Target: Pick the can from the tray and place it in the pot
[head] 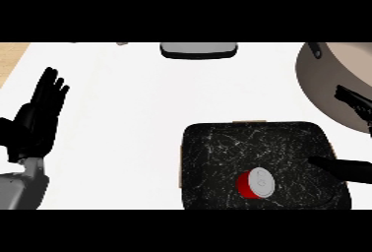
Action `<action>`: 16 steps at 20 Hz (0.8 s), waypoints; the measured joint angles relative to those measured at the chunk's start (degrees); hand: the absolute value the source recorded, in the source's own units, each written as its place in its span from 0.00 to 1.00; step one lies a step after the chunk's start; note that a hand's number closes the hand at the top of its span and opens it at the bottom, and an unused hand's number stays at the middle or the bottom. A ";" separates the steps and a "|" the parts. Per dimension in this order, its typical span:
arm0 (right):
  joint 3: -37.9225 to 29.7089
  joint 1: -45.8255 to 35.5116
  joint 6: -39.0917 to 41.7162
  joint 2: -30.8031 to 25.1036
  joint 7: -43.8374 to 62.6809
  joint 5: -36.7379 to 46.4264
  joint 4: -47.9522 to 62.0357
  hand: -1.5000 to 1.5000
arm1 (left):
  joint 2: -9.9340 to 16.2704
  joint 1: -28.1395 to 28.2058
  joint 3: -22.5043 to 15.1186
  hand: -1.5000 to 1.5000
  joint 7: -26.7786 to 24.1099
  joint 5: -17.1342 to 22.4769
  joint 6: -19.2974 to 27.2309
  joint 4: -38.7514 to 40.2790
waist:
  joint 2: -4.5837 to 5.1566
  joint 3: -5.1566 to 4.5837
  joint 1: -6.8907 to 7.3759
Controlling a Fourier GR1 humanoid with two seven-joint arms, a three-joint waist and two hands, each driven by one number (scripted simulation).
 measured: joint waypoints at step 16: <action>13.34 -3.60 17.64 -17.93 40.28 4.22 -25.21 0.00 | -0.98 -0.55 -0.12 0.50 1.29 -1.27 -0.53 -1.07 | 0.17 -0.16 1.26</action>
